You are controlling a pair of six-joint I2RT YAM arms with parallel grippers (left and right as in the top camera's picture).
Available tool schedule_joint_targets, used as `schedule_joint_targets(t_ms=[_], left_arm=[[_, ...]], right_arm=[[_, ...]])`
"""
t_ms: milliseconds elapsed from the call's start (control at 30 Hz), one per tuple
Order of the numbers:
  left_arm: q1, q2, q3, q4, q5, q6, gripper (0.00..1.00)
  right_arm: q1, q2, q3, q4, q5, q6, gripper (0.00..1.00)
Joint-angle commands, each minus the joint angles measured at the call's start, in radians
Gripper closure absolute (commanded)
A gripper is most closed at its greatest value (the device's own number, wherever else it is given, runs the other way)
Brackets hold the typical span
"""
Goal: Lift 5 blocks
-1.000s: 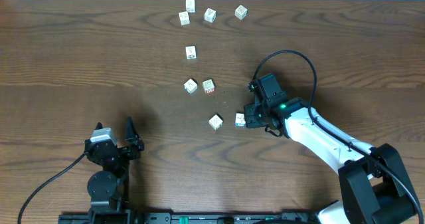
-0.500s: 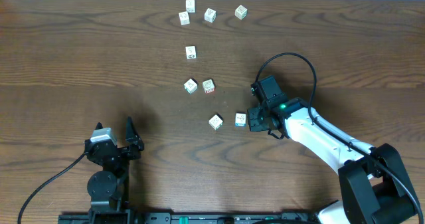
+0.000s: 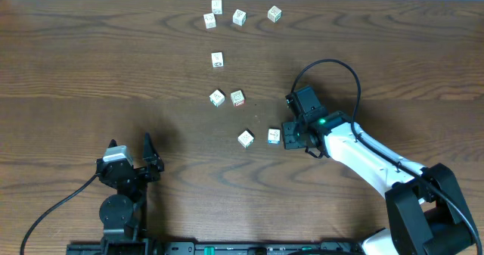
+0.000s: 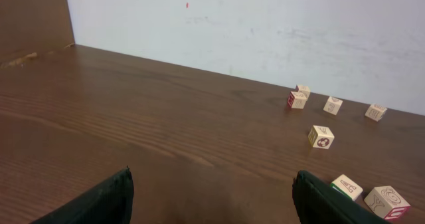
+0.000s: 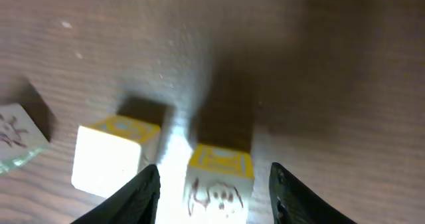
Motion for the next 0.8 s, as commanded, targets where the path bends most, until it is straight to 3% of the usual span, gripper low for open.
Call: schedule_joint_targets(t_ms=[0,100,200,267,500,767], left_arm=[[-0.003,-0.005,-0.017,-0.043,-0.010,0.014,0.23],[-0.003,-0.005,-0.017,-0.043,-0.010,0.014,0.23],[-0.003,-0.005,-0.017,-0.043,-0.010,0.014,0.23],[-0.003,-0.005,-0.017,-0.043,-0.010,0.014,0.23],[-0.003,-0.005,-0.017,-0.043,-0.010,0.014,0.23],[-0.003,-0.005,-0.017,-0.043,-0.010,0.014,0.23]], right_arm=[[0.008,-0.015,0.008,0.025,0.010,0.004,0.48],[0.007,-0.017,0.068,-0.006,0.009,-0.040,0.39],[0.007,-0.018,0.154,-0.052,-0.026,-0.115,0.14],[0.010,-0.017,0.209,-0.058,-0.077,-0.171,0.07],[0.036,0.044,0.259,0.044,-0.074,-0.198,0.08],[0.082,0.262,0.357,0.076,-0.138,-0.260,0.11]])
